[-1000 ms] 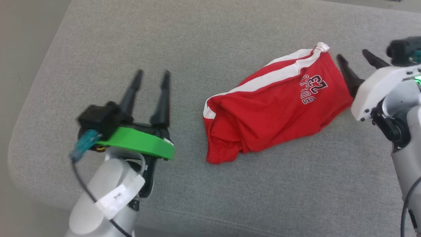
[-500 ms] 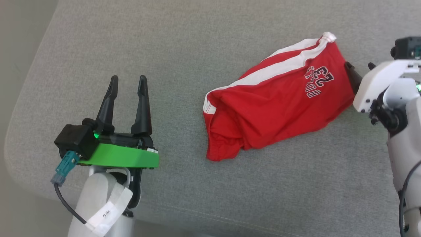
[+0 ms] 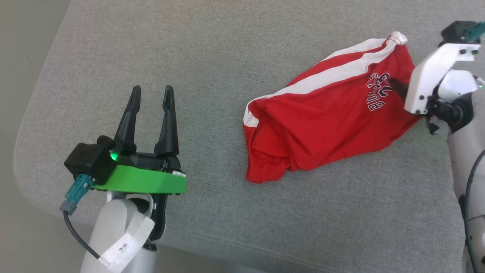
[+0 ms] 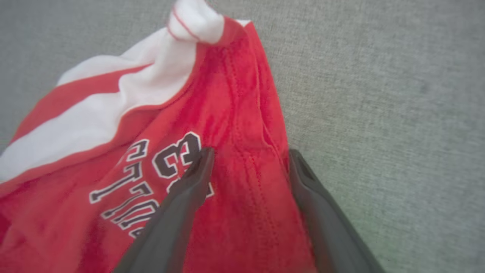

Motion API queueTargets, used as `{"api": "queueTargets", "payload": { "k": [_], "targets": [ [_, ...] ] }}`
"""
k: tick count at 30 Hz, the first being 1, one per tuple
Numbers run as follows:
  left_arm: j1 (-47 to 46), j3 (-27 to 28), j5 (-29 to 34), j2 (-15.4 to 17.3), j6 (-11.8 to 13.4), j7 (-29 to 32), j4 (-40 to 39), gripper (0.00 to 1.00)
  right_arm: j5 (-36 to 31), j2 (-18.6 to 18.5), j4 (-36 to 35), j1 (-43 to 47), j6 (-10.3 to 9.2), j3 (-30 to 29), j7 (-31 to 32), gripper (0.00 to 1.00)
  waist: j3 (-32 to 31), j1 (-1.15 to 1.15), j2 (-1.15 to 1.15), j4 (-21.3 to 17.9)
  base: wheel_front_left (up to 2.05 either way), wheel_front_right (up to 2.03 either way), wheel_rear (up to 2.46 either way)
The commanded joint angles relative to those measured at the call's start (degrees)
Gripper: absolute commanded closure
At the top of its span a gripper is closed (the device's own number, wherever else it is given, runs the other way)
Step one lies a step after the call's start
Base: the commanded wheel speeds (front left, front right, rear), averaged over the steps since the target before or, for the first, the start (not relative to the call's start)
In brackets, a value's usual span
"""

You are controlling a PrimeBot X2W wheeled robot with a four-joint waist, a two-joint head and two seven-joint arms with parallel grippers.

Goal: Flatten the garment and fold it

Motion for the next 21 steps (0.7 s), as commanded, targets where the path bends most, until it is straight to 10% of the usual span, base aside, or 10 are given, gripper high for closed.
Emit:
{"api": "queueTargets", "payload": {
  "k": [1,4,21],
  "targets": [
    [0.7,0.1,-0.3,-0.2,0.2,-0.2,-0.2,0.0,1.4,2.1,0.8,3.1,-0.04,1.5,2.2,0.6,0.0,0.0,0.0,-0.2,0.0,0.0,0.0],
    [0.8,0.0,-0.3,-0.2,0.2,-0.2,0.0,0.0,3.0,1.6,-1.5,4.3,-0.04,2.5,2.6,1.0,-0.1,0.0,0.0,-0.3,0.0,0.0,0.0],
    [3.7,-0.3,1.2,-0.2,-0.4,-0.2,2.1,0.0,5.4,-2.1,-13.1,15.7,-0.04,-5.9,-6.7,1.0,-5.9,0.0,0.0,-3.7,0.0,0.0,0.0]
  ]
}}
